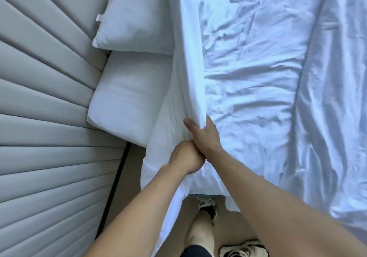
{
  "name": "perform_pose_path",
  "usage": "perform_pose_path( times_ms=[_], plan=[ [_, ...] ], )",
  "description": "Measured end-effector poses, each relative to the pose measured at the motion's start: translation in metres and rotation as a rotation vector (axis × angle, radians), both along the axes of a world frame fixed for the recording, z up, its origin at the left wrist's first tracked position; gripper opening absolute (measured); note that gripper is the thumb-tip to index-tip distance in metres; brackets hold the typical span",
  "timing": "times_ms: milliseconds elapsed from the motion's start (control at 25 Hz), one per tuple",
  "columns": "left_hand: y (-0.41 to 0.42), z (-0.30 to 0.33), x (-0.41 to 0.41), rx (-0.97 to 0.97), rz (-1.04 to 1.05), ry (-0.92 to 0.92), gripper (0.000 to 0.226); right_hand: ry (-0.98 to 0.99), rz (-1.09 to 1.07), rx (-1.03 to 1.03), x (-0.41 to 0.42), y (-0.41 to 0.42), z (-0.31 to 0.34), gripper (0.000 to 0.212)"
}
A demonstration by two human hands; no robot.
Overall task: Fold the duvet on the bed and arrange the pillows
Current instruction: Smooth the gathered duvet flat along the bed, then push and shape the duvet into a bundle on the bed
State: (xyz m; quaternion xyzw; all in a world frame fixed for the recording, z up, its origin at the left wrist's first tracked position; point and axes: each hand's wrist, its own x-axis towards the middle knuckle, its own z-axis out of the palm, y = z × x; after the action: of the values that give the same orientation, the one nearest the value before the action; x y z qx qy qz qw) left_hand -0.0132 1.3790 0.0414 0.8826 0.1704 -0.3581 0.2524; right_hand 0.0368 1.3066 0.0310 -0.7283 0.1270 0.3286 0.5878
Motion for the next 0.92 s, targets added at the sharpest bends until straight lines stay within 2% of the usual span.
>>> perform_pose_path(
  times_ms=[80,240,400,560,720,840,920],
  plan=[
    [-0.072,-0.002,-0.008,-0.046,-0.104,0.01,0.016,-0.035,-0.139,-0.126,-0.014,-0.083,-0.007,0.018],
    [-0.222,-0.014,-0.041,-0.122,-0.338,0.061,0.015,0.08,-0.248,-0.143,-0.063,-0.245,-0.011,0.017],
    [-0.381,-0.01,-0.065,-0.208,-0.495,0.059,0.014,0.037,-0.337,-0.225,-0.095,-0.411,0.002,0.013],
    [-0.442,-0.014,-0.067,-0.208,-0.504,0.036,0.012,0.058,-0.338,-0.219,-0.096,-0.471,0.001,0.019],
    [-0.445,-0.037,-0.059,-0.188,-0.478,0.083,0.011,0.147,-0.296,-0.149,-0.086,-0.478,-0.015,0.011],
    [-0.452,-0.044,-0.057,-0.104,-0.445,0.13,0.027,0.163,-0.232,-0.148,-0.086,-0.479,-0.03,0.015],
    [-0.462,-0.047,-0.061,-0.045,-0.407,0.113,0.023,0.199,-0.139,-0.123,-0.077,-0.493,-0.039,0.017]
  ],
)
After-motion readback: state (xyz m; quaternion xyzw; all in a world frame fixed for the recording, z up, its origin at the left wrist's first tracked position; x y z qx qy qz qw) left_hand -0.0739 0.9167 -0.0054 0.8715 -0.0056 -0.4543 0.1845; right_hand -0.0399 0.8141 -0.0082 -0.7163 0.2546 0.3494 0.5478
